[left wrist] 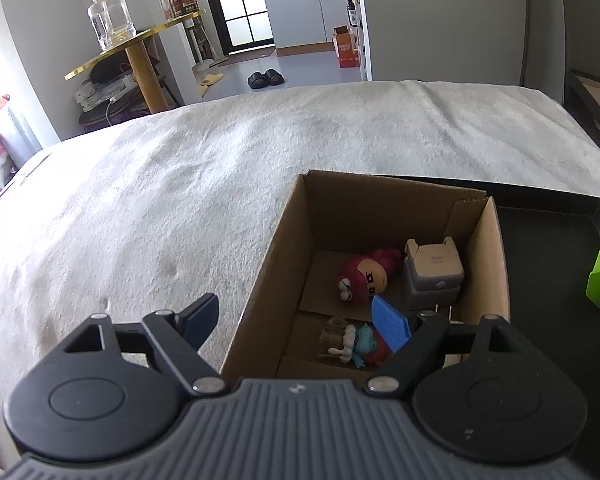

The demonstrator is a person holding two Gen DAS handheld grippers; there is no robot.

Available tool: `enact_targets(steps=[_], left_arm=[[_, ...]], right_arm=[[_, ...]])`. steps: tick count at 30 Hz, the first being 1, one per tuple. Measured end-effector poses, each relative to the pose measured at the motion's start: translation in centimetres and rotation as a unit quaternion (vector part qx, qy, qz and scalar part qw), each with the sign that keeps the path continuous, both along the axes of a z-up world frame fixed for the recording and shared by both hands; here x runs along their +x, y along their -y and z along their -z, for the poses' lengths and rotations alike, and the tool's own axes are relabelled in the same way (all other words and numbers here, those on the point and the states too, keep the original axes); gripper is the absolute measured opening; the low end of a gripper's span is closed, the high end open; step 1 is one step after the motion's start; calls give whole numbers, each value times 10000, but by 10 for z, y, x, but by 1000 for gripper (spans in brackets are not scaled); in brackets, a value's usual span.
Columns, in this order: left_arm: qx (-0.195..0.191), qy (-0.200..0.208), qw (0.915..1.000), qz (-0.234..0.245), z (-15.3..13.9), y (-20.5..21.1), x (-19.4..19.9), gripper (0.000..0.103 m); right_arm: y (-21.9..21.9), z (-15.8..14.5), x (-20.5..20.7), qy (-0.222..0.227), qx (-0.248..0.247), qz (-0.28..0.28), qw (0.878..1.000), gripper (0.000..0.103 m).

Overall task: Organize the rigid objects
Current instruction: 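Close the right gripper on the green cube and lift it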

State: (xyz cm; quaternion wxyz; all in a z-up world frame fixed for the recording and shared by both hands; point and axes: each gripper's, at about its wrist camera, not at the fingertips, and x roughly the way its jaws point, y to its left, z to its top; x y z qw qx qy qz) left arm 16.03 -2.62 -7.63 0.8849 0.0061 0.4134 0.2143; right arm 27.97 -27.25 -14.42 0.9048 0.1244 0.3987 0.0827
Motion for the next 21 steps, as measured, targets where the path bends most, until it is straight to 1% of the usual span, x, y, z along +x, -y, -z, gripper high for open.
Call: enact_targets(steps=[4, 6, 11, 14, 21], left_arm=[[34, 18, 10000, 49, -2, 2, -2, 83], [51, 16, 10000, 30, -2, 1, -3, 83], [14, -24, 10000, -90, 0, -4, -4, 83], [10, -12, 10000, -81, 0, -5, -5, 83], [-63, 12, 9999, -147, 0, -12, -8, 83]], right_arm=[[0, 4, 5, -79, 82, 82, 9999, 51], [-3, 7, 5, -167, 96, 35, 9998, 51], [-10, 8, -2, -213, -43, -120, 9997, 52], [-12, 12, 0, -417, -45, -203, 9989, 53], [-21, 8, -7, -434, -255, -387, 9980, 51]])
